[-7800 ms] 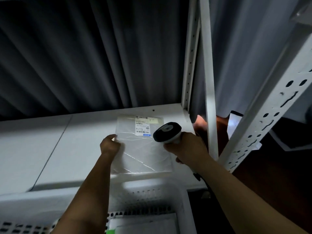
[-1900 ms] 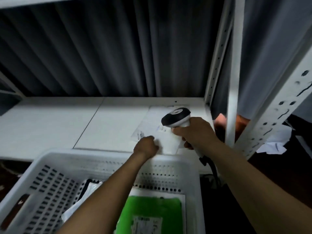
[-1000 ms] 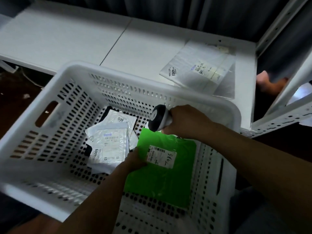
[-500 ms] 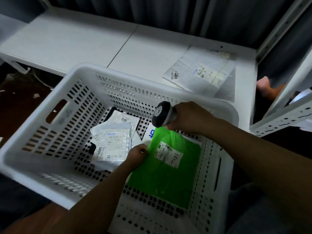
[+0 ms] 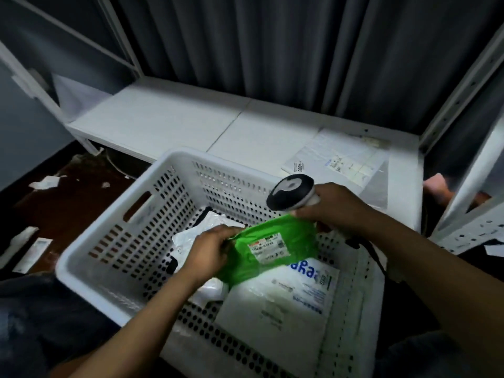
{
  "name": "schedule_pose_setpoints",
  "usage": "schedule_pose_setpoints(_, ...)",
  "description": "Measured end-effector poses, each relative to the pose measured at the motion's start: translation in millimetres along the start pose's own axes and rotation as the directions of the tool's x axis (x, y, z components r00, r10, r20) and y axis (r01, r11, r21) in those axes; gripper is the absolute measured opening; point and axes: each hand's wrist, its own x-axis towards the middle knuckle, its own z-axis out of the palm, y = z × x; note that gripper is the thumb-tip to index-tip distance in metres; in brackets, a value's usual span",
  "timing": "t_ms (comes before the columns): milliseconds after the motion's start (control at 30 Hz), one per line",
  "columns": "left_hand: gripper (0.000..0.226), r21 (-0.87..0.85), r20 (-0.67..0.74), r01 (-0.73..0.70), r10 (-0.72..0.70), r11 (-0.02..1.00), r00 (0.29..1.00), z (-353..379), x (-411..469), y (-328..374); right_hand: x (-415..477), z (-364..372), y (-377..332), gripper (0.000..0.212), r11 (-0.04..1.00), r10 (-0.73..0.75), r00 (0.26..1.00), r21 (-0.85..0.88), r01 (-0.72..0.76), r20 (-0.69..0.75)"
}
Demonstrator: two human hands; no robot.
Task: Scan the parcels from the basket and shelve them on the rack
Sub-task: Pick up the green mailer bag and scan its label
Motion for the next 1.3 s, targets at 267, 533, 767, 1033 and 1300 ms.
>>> schedule_pose_setpoints(267, 0.03, -0.62, -0.2, 0.168, -0.361, 0.767, 0.911, -96, 0, 13, -5, -11, -8, 0.016, 0.968, -0.043, 0.996, 0.242, 0.061, -0.078)
schedule_pose_setpoints(533, 0.028, -0.899, -0.148, 0.043, -0.396, 0.436, 0.906, -111, 0, 36, -16, -17, -16, 0.068, 0.805, -0.202, 0.976, 0.581, 0.119, 0.081)
schedule_pose_setpoints(767, 0.039, -0.961, -0.106, -0.022, -0.295, 0.274, 0.949, -96, 0, 49, -14, -17, -19, 0.068, 0.588, -0.115, 0.991, 0.809, 0.019, 0.061)
schedule_pose_setpoints(1033, 0.027, -0.914, -0.023, 0.151, -0.419, 0.377, 0.907, -94, -2, 50, -7, -15, -20, 0.02, 0.535, -0.003, 0.997, 0.843, 0.062, -0.072)
schedule_pose_setpoints(1300, 0.036, -0.793, -0.162, 0.208, -0.527, 0.573, 0.835, -81, 4, 60, -6, -2, -19, 0.042, 0.695, -0.047, 0.99, 0.708, 0.125, -0.129)
